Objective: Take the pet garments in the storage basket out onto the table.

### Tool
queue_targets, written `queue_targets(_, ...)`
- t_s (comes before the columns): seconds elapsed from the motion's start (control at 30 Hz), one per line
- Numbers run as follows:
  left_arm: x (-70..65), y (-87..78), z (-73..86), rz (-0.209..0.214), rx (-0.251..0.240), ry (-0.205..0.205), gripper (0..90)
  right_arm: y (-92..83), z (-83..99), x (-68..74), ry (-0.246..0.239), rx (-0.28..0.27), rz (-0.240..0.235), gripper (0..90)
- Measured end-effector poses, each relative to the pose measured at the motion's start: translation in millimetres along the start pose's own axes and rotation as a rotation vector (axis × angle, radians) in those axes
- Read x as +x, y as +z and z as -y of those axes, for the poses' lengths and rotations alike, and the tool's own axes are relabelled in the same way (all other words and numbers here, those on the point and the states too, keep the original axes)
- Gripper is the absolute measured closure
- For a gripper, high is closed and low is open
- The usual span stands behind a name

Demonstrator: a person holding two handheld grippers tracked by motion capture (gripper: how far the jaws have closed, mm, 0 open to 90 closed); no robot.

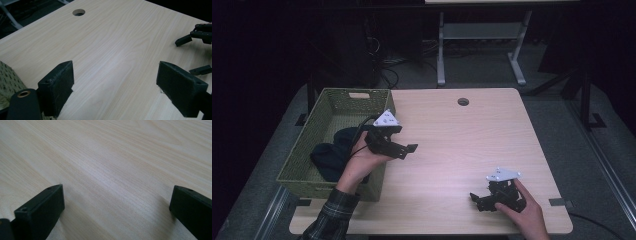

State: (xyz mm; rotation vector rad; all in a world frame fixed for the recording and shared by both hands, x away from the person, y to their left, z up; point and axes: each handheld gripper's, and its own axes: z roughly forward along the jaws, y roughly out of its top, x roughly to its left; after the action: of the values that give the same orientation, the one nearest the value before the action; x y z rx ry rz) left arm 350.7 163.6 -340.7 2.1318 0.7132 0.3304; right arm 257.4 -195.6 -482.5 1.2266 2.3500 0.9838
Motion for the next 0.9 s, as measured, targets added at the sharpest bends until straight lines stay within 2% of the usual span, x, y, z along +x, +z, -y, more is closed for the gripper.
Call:
queue_targets(0.47, 21.3, -20.7, 7.8, -0.035, 0.0, -0.025, 14.0, 0.1, 0.0, 0.0, 0.0, 0.0, 0.0, 0.0)
queue_targets(0.9, 48.6, -40.5, 24.0, -0.106, 0.015, -0.07, 14.1, 0.0, 0.0, -0.1, -0.001, -0.001, 0.001, 0.0)
